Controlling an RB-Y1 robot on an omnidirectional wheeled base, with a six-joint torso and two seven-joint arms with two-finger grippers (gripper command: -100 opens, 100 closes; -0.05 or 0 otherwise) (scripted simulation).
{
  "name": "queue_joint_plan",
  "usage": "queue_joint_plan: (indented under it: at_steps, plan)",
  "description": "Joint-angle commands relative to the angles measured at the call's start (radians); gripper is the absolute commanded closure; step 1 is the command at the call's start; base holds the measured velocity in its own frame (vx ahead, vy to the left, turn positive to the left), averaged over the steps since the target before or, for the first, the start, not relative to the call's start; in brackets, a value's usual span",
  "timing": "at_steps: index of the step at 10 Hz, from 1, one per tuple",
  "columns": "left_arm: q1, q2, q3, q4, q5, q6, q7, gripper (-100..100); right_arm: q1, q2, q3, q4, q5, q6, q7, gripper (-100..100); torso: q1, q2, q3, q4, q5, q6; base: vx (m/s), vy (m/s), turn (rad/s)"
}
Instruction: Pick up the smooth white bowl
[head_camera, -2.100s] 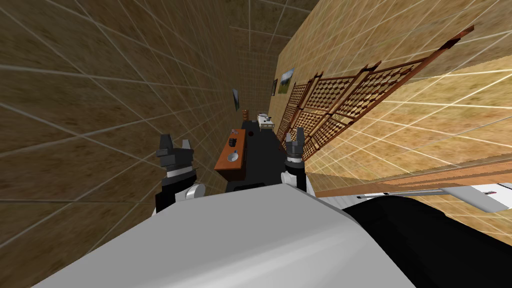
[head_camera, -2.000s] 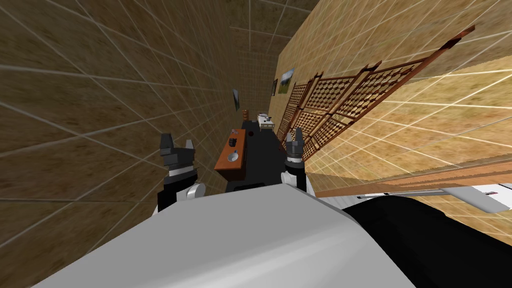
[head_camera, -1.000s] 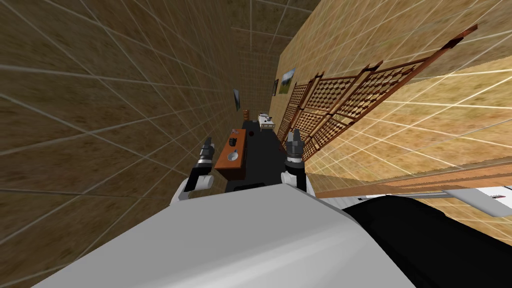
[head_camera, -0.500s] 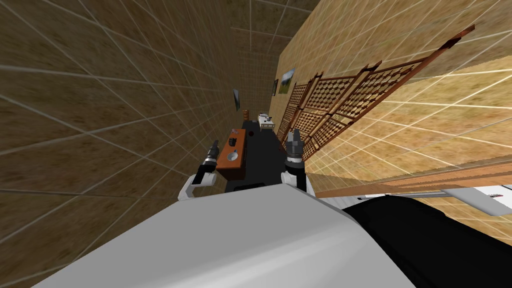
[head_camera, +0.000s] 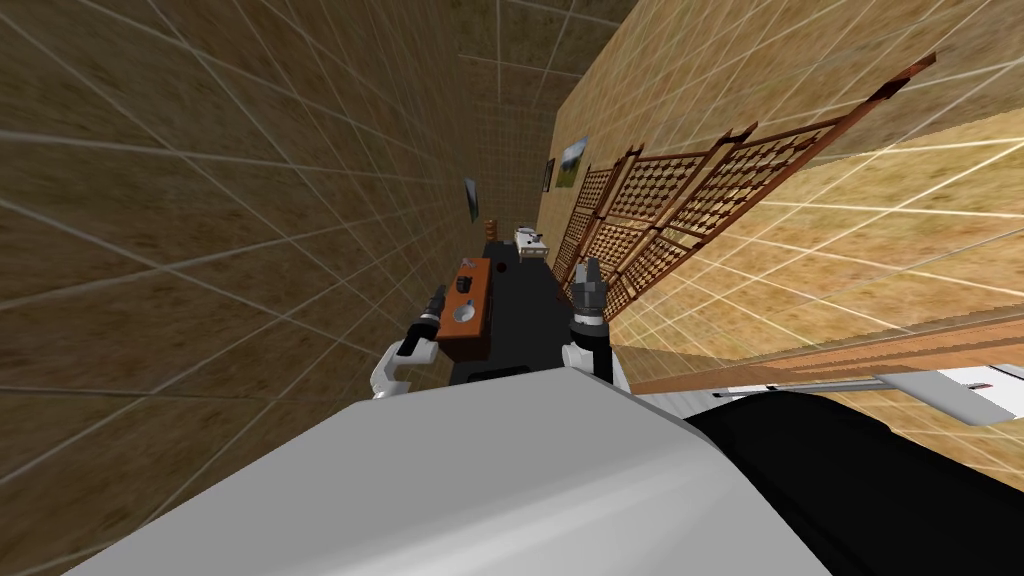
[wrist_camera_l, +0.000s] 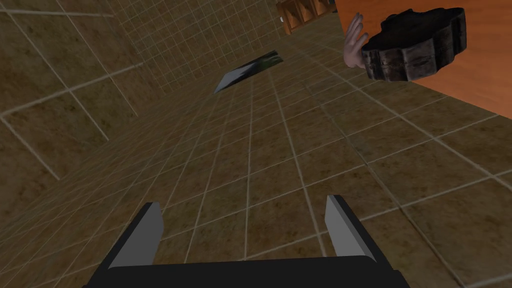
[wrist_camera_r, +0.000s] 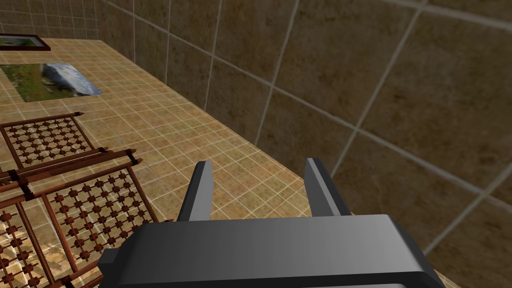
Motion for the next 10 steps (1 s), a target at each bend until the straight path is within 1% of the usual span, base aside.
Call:
queue_joint_plan:
  at_steps: [1, 2, 3, 4, 5, 6, 7, 8, 9, 10]
  plan:
    - [-0.014, 0.004, -0.001, 0.039, -0.001, 0.028, 0.002, -100, 0.0, 0.0, 0.0, 0.0, 0.0, 0.0, 0.0, 0, 0.0, 0.0, 0.0, 0.0, 0.0, 0.0, 0.009, -0.001, -0.013]
    - [-0.039, 0.005, -0.003, 0.08, -0.003, 0.064, 0.001, -100, 0.0, 0.0, 0.0, 0.0, 0.0, 0.0, 0.0, 0, 0.0, 0.0, 0.0, 0.0, 0.0, 0.0, 0.01, -0.001, -0.031]
    - [-0.039, 0.005, -0.003, 0.081, -0.003, 0.067, 0.001, -100, 0.0, 0.0, 0.0, 0.0, 0.0, 0.0, 0.0, 0, 0.0, 0.0, 0.0, 0.0, 0.0, 0.0, 0.008, 0.001, -0.011]
    - [-0.063, 0.005, -0.004, 0.114, -0.003, 0.106, 0.001, -100, 0.0, 0.0, 0.0, 0.0, 0.0, 0.0, 0.0, 0, 0.0, 0.0, 0.0, 0.0, 0.0, 0.0, 0.009, 0.001, -0.027]
    - [-0.087, 0.006, -0.004, 0.149, -0.003, 0.13, 0.002, -100, 0.0, 0.0, 0.0, 0.0, 0.0, 0.0, 0.0, 0, 0.0, 0.0, 0.0, 0.0, 0.0, 0.0, 0.015, 0.002, -0.046]
    - [-0.087, 0.006, -0.004, 0.166, -0.003, 0.145, 0.002, -100, 0.0, 0.0, 0.0, 0.0, 0.0, 0.0, 0.0, 0, 0.0, 0.0, 0.0, 0.0, 0.0, 0.0, 0.015, 0.002, -0.019]
    - [-0.109, 0.005, -0.004, 0.208, 0.0, 0.179, 0.002, -100, 0.0, 0.0, 0.0, 0.0, 0.0, 0.0, 0.0, 0, 0.0, 0.0, 0.0, 0.0, 0.0, 0.0, 0.017, 0.002, -0.037]
    - [-0.109, 0.005, -0.004, 0.208, 0.0, 0.185, 0.002, -100, 0.0, 0.0, 0.0, 0.0, 0.0, 0.0, 0.0, 0, 0.0, 0.0, 0.0, 0.0, 0.0, 0.0, 0.013, 0.003, -0.016]
    - [-0.13, 0.005, -0.002, 0.248, 0.003, 0.223, 0.003, -100, 0.0, 0.0, 0.0, 0.0, 0.0, 0.0, 0.0, 0, 0.0, 0.0, 0.0, 0.0, 0.0, 0.0, 0.016, 0.003, -0.029]
    - [-0.149, 0.005, 0.0, 0.279, 0.008, 0.248, 0.003, -100, 0.0, 0.0, 0.0, 0.0, 0.0, 0.0, 0.0, 0, 0.0, 0.0, 0.0, 0.0, 0.0, 0.0, 0.025, 0.007, -0.074]
